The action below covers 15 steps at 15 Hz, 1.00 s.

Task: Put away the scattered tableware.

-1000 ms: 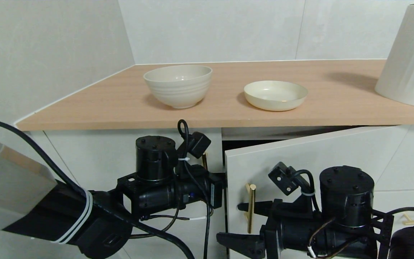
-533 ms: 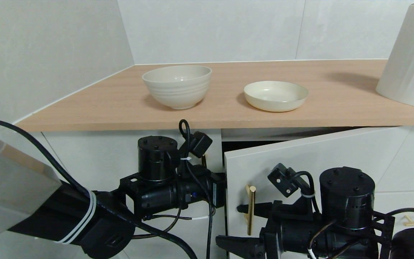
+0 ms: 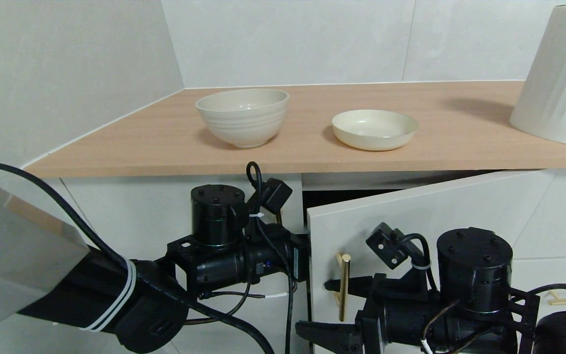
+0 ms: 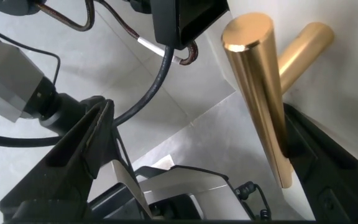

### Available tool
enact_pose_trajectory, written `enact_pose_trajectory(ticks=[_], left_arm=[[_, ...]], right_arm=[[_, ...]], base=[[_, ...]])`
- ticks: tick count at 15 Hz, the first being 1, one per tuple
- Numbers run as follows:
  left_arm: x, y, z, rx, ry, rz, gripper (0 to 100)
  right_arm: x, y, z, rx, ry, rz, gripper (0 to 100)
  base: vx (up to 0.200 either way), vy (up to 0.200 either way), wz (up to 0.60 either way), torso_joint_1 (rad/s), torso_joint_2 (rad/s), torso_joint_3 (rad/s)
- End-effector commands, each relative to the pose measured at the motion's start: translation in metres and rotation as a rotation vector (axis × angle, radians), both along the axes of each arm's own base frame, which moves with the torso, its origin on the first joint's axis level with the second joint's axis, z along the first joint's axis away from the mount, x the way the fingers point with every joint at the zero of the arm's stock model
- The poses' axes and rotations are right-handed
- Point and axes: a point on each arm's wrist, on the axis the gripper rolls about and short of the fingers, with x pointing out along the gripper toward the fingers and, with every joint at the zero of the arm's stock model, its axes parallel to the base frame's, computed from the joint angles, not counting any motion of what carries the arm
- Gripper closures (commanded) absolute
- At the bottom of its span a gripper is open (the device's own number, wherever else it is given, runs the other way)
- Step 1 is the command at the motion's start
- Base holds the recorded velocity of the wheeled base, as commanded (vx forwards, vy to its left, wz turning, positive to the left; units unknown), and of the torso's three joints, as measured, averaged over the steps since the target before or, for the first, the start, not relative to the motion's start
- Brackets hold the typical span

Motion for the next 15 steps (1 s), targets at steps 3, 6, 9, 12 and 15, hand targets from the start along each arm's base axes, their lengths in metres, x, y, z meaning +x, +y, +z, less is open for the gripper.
enact_pose_trajectory(ticks=[3,6,9,12,15], left_arm=[[-0.002,-0.009,0.004,-0.014,-0.014,-0.026,100],[-0.008,-0.013,0.006,-0.016,-0.015,-0.044,100],[-0.015,-0.017,0.010,-0.029,-0.009,-0.062,100],[-0.017,-0.018,0.010,-0.030,-0.010,-0.068,100],[-0.020,-0.019,0.010,-0.028,-0.007,-0.076,100]], right_arm=[[0.001,0.001,-0.001,-0.002,0.003,-0.003,0],[0.006,-0.004,0.000,0.002,-0.006,-0.031,0],[0.016,-0.015,0.004,0.016,-0.024,-0.098,0],[0.032,-0.032,0.007,0.018,-0.044,-0.196,0],[0.041,-0.043,0.010,0.016,-0.071,-0.259,0]], base=[[0.000,0.000,0.00,0.000,0.00,0.000],[0.000,0.000,0.00,0.000,0.00,0.000],[0.000,0.000,0.00,0.000,0.00,0.000],[0.000,0.000,0.00,0.000,0.00,0.000],[0.000,0.000,0.00,0.000,0.00,0.000]])
